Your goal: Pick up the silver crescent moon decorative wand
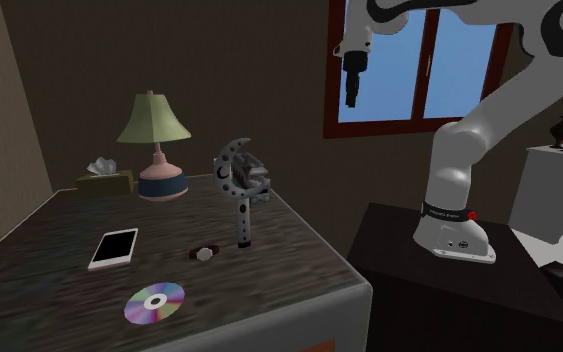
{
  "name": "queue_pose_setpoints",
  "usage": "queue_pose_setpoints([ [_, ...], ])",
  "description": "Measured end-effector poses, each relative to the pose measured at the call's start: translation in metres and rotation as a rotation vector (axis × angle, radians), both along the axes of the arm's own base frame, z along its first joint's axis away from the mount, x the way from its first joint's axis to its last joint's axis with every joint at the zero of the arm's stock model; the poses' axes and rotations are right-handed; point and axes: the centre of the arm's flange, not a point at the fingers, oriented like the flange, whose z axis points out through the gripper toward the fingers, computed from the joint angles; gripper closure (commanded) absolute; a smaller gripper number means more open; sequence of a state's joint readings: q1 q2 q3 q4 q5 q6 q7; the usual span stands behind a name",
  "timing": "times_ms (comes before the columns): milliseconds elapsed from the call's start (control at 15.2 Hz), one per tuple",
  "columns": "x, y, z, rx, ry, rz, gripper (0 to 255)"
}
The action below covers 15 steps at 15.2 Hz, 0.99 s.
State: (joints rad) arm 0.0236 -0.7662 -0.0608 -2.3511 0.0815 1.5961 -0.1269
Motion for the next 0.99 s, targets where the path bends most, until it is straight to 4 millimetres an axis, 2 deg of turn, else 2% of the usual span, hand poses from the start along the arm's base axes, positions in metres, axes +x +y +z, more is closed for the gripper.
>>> queue_pose_setpoints([
  [132, 0.002, 0.004, -0.001, 0.002, -0.001, -0.001, 0],
  [990, 0.065, 0.142, -0.029, 0.066, -0.013, -0.033, 0],
])
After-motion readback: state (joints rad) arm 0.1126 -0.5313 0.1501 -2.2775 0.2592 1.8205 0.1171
